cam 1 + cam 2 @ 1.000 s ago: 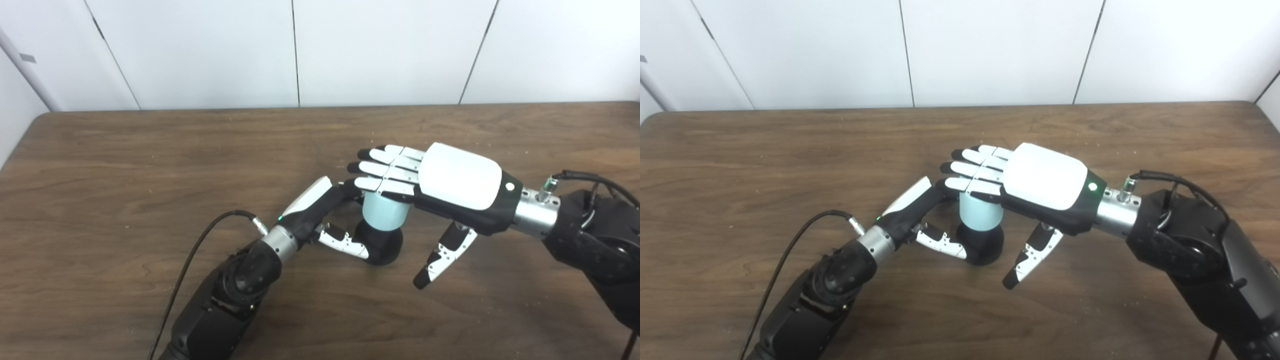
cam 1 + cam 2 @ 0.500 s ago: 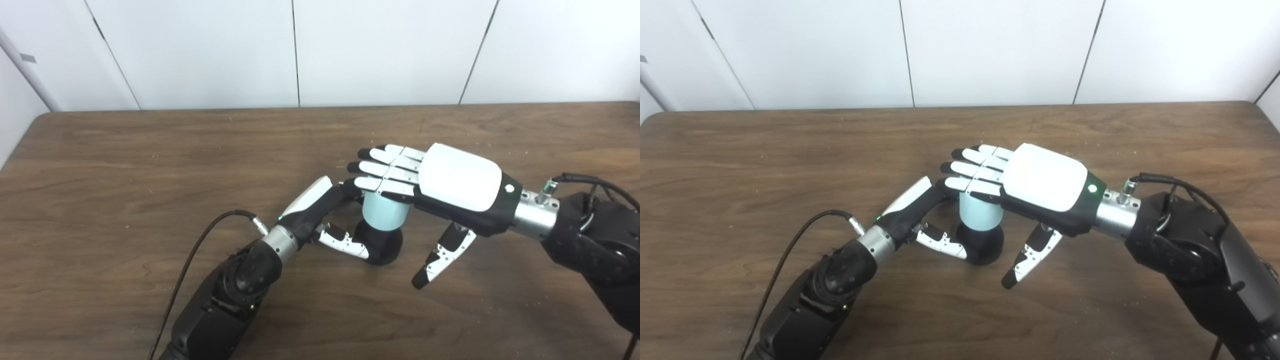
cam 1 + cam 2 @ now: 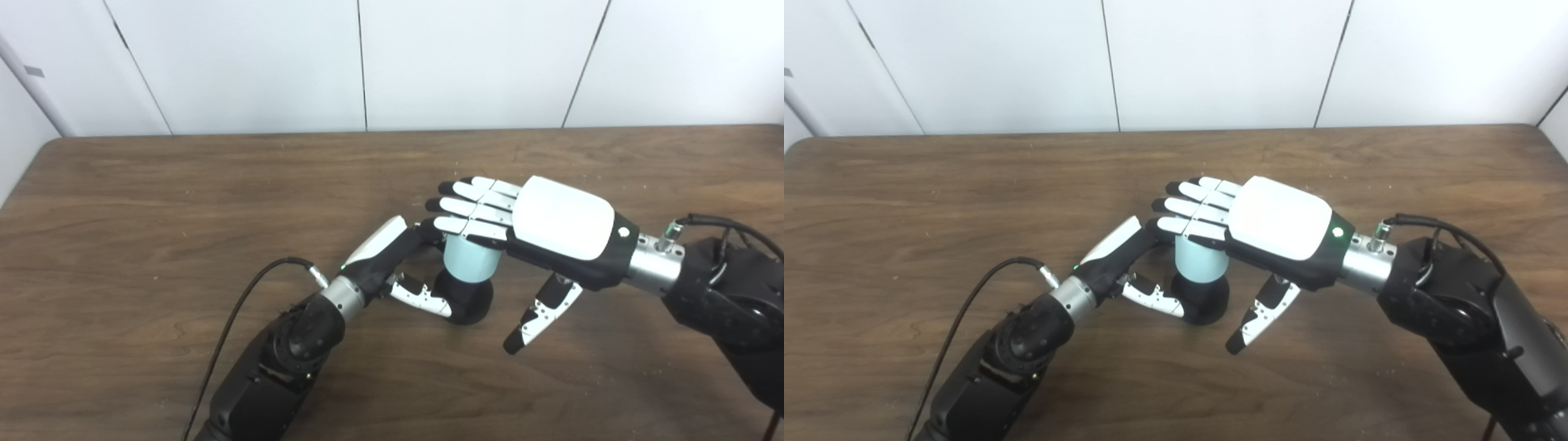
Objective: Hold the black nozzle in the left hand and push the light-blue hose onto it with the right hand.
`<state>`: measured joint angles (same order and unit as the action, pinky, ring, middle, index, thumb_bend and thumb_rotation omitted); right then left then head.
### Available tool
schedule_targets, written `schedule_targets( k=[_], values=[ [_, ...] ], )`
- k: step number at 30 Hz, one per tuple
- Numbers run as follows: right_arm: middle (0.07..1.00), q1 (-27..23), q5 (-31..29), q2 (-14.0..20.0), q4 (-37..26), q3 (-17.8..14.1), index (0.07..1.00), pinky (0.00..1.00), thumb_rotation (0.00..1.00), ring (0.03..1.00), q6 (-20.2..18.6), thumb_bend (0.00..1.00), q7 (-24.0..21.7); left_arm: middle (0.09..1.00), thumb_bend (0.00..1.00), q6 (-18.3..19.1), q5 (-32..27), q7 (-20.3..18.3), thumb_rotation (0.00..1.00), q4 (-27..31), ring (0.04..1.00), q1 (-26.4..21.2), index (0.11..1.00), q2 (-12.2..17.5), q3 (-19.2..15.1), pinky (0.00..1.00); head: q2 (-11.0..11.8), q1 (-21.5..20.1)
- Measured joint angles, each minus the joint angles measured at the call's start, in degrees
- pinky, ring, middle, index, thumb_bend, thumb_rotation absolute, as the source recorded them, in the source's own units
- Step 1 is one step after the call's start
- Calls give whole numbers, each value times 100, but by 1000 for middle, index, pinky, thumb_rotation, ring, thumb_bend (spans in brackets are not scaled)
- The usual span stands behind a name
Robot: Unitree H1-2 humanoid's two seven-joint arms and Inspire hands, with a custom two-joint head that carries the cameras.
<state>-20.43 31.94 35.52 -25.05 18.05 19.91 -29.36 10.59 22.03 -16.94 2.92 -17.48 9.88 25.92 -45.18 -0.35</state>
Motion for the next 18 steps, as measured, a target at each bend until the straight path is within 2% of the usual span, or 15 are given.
schedule_targets(
  k=[18],
  values=[
    [973,-15,21,-2,1,33,933,954,529,990,-4,747,6,624,514,0,-11,0,80,-3,747,-2,481,10,-5,896,-26,0]
  ],
)
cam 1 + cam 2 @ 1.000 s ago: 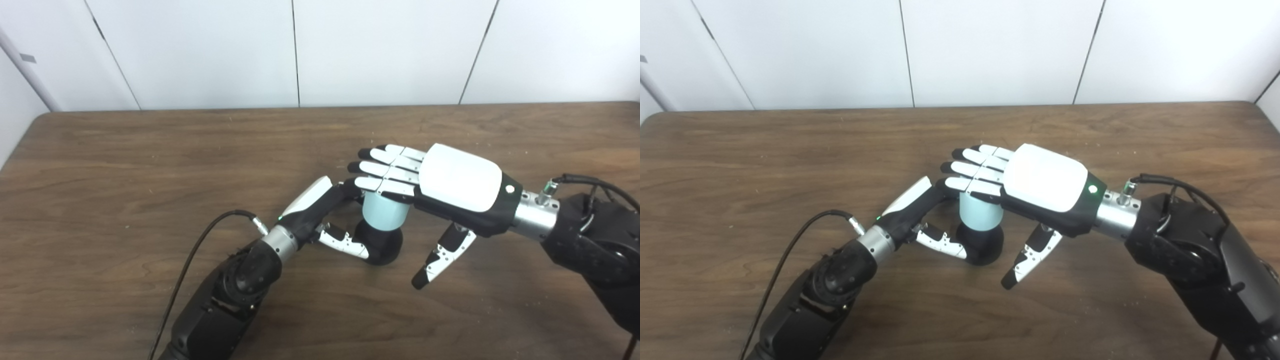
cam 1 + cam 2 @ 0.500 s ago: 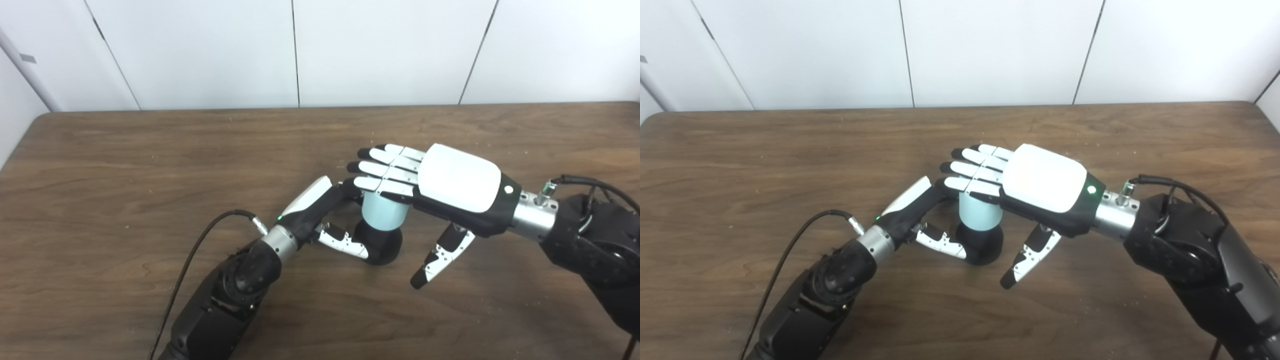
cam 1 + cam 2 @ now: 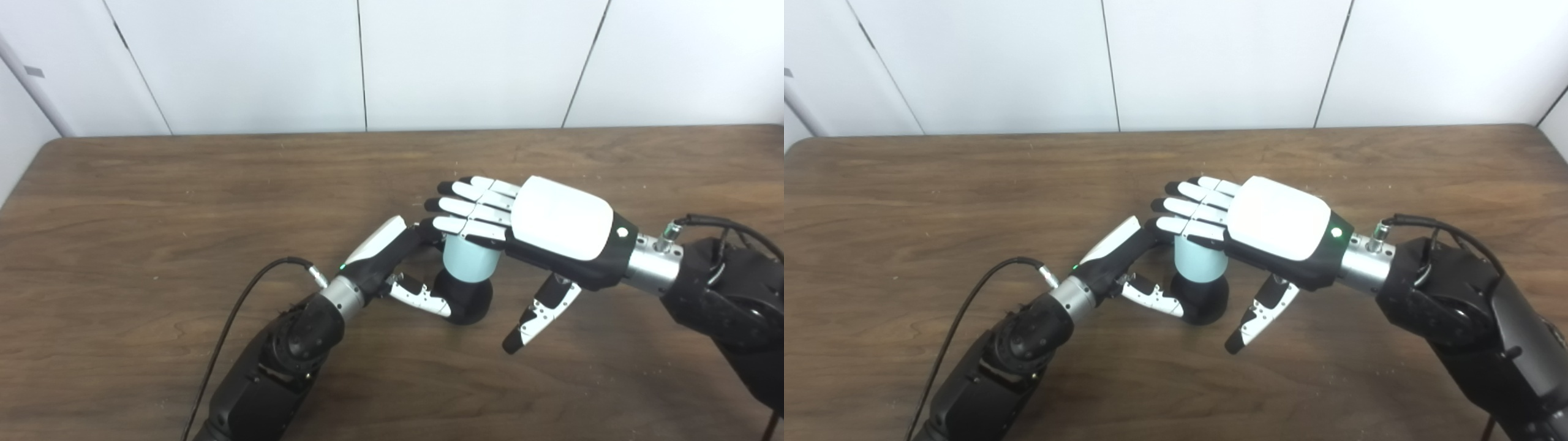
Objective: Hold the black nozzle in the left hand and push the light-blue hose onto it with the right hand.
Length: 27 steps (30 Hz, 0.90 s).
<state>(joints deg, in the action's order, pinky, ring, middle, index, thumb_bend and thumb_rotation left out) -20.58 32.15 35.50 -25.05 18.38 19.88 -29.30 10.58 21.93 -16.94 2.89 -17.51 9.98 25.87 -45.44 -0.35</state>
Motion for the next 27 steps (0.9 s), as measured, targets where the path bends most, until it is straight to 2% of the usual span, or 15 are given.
schedule_targets(
  k=[27],
  values=[
    [973,-79,7,16,-1,127,935,953,528,994,-94,748,-2,619,514,-6,-29,-10,79,-7,739,6,481,23,-12,914,-9,9]
  ],
)
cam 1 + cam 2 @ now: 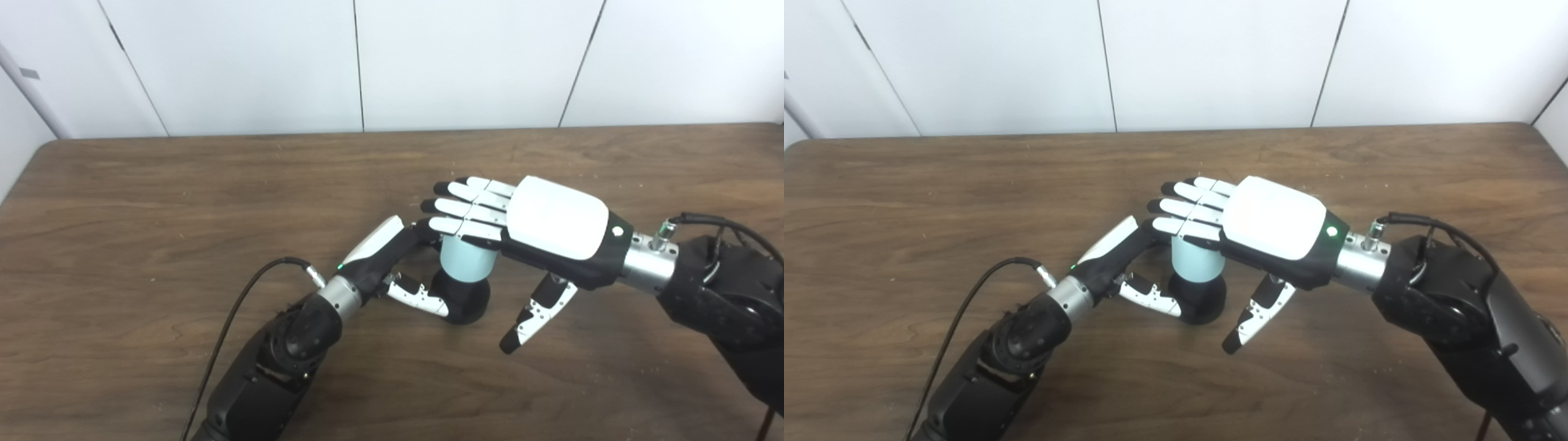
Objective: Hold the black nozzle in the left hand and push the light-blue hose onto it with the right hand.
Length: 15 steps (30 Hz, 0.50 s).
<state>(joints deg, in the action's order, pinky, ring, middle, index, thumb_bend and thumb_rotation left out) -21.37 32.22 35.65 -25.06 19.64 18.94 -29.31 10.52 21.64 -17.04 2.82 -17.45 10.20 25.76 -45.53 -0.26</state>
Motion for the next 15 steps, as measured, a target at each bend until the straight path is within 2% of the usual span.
schedule_targets(
  k=[15],
  values=[
    [975,-33,104,98,20,169,945,953,531,994,-40,744,-44,630,513,4,-30,-5,79,-1,750,-3,483,3,-15,900,-9,18]
  ],
)
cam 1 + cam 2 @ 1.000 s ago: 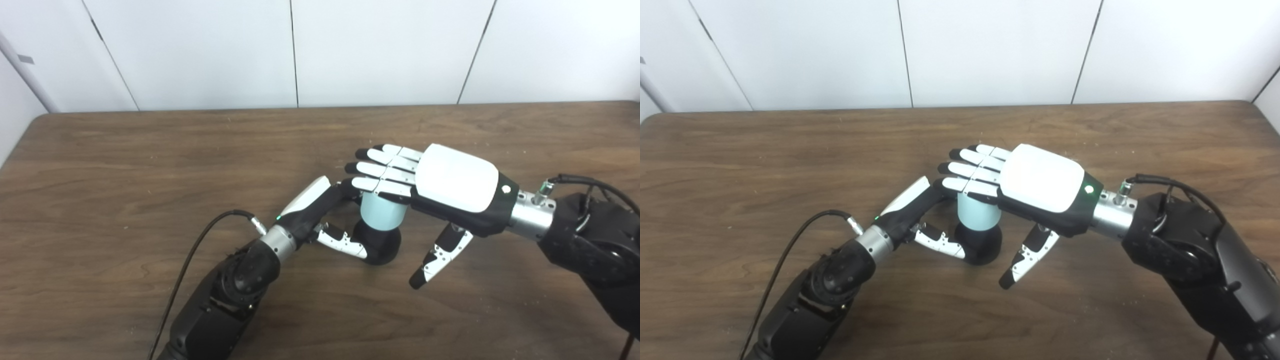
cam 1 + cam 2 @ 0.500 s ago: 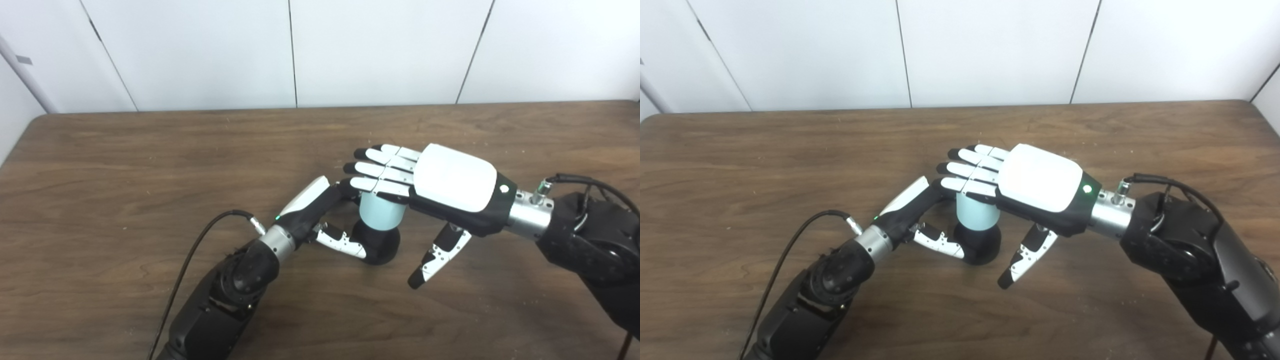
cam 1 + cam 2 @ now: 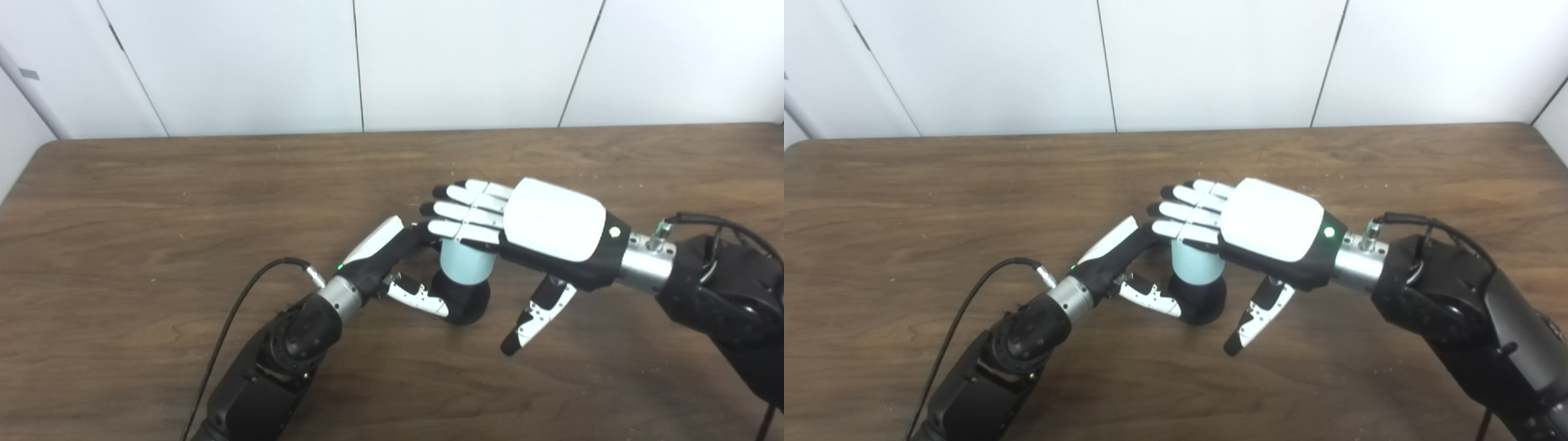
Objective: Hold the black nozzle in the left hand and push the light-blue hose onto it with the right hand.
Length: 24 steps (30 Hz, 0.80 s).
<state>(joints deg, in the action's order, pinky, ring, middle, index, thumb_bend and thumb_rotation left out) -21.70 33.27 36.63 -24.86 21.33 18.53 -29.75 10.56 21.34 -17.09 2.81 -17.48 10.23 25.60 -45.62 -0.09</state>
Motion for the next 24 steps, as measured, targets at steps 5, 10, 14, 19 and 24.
schedule_targets(
  k=[5,10,14,19,24],
  values=[
    [976,-7,15,2,1,21,947,953,531,994,-1,744,0,636,513,6,1,-15,79,7,754,0,484,0,-1,897,-9,0],
    [977,-3,23,2,1,28,948,953,532,994,0,744,0,637,513,5,4,-46,79,8,753,-1,484,-2,-1,898,-9,-9],
    [979,-1,25,3,1,29,950,953,534,994,0,745,0,636,513,5,7,-49,79,7,754,-1,483,-2,0,901,-9,-9],
    [984,-2,11,7,1,28,959,963,532,995,0,748,0,636,513,6,8,-52,79,8,754,-1,483,-2,-1,900,0,-18],
    [1000,17,81,17,-21,13,998,999,524,1000,4,768,8,647,513,5,6,-60,76,7,777,0,483,-6,-17,901,9,-18]
  ],
)
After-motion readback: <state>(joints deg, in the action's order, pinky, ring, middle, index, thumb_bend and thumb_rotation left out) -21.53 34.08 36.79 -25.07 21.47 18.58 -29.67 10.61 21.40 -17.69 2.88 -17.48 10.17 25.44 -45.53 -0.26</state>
